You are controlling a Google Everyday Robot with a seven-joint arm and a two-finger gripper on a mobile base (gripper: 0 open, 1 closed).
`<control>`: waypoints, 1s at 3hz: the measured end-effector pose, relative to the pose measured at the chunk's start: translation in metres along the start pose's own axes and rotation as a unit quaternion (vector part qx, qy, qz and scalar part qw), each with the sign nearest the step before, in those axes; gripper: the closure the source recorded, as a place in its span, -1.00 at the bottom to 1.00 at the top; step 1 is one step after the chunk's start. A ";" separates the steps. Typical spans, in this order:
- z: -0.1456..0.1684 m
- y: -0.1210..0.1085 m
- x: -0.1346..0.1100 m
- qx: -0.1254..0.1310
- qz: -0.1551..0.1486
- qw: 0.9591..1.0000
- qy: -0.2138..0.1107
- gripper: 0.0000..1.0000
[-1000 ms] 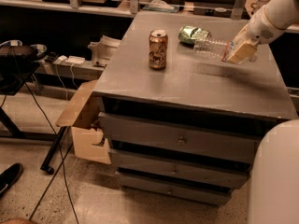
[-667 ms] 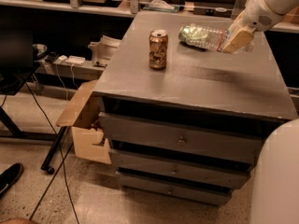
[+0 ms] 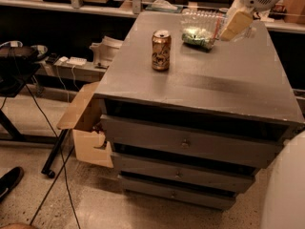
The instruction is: Move water bottle near orange can
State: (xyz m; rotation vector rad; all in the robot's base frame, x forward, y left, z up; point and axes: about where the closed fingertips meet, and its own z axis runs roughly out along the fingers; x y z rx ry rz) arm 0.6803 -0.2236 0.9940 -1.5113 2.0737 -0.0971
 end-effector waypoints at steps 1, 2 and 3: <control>-0.003 0.009 -0.023 -0.009 -0.001 1.000 0.012 1.00; -0.007 0.016 -0.047 -0.019 -0.003 1.000 0.002 1.00; -0.006 0.021 -0.067 -0.026 -0.008 1.000 -0.006 1.00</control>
Offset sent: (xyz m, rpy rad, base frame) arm -0.0152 0.0727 0.0394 0.0265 0.0534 0.0441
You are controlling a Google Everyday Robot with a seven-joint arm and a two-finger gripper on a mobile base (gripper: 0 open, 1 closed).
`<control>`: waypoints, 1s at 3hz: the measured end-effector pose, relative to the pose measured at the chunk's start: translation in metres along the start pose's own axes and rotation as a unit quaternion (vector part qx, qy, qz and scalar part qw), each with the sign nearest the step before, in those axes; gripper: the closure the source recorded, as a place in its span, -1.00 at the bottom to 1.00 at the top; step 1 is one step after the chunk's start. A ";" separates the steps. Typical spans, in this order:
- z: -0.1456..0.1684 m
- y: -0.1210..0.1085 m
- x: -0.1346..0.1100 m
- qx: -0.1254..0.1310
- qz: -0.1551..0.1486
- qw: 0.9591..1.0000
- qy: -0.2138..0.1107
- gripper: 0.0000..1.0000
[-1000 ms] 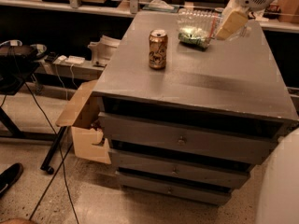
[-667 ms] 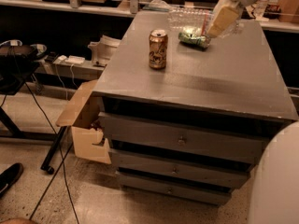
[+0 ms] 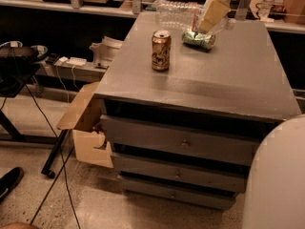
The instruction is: Move water bottle near orange can
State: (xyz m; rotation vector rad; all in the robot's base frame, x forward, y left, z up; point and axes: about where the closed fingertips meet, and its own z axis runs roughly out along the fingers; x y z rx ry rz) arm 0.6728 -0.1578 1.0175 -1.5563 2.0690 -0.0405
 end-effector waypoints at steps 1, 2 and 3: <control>0.005 0.011 -0.007 -0.005 -0.015 1.000 0.000 1.00; 0.027 0.038 -0.004 -0.024 -0.040 0.999 -0.003 1.00; 0.056 0.062 0.002 -0.045 -0.060 0.997 0.006 1.00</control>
Offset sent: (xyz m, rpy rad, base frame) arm -0.0531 0.0391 -0.0877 -0.0407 0.0563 0.1724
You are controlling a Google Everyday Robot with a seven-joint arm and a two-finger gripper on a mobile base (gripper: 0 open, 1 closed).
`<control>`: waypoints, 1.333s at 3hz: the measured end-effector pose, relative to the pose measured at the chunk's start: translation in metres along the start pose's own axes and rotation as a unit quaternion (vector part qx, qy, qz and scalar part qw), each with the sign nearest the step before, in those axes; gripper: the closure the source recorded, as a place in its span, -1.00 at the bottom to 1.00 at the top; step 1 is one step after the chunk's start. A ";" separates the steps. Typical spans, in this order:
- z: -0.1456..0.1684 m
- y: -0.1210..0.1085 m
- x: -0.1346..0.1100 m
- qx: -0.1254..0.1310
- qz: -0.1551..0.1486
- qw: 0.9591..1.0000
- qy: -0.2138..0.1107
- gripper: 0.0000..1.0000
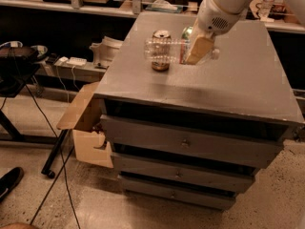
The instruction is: Move water bottle near orange can
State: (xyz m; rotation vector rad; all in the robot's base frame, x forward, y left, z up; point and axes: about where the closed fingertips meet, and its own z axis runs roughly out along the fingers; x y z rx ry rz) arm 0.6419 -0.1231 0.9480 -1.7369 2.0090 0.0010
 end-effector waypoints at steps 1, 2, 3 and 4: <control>0.027 0.017 -0.002 -0.021 -0.019 1.000 0.008 1.00; 0.044 0.024 -0.003 -0.033 -0.030 0.999 0.015 1.00; 0.056 0.020 -0.001 -0.037 -0.031 0.999 0.016 1.00; 0.068 0.014 0.000 -0.034 -0.036 0.999 0.021 1.00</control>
Offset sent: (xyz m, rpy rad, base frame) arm -0.0065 0.0286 -0.0614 -0.0657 0.0665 0.0968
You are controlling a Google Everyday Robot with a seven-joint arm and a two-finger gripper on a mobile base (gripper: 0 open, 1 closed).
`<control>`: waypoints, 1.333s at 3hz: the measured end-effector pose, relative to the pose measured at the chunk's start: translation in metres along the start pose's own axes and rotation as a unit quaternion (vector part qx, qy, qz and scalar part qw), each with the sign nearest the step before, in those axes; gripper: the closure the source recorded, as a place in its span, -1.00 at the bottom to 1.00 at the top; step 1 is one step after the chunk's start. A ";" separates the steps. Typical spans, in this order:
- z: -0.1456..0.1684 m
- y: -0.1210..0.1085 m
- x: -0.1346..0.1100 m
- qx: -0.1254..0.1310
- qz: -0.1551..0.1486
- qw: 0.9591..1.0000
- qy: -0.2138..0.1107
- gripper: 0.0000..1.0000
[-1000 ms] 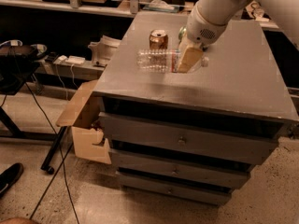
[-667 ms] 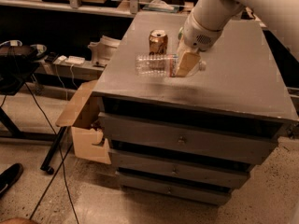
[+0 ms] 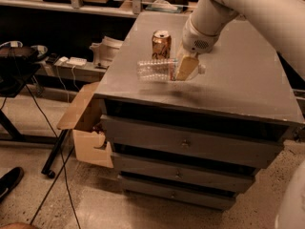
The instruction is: Move water bottle near orange can
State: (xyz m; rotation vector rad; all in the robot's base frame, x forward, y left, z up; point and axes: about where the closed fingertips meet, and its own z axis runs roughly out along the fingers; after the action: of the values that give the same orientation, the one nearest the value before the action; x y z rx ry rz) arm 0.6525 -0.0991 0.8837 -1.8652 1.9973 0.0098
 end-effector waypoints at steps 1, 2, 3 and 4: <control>0.007 -0.007 0.006 0.004 0.003 1.000 0.007 1.00; 0.010 -0.019 0.013 0.011 0.013 1.000 0.011 0.62; 0.008 -0.029 0.022 0.018 0.026 0.999 0.012 0.19; 0.010 -0.029 0.021 0.016 0.025 0.999 0.012 -0.28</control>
Offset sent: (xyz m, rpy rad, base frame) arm 0.0343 -0.0238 -0.0030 -0.0113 -0.0262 -0.0697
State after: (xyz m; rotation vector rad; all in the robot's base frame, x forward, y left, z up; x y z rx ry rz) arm 0.6821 -0.1196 0.8761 -1.8028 2.0475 -0.0305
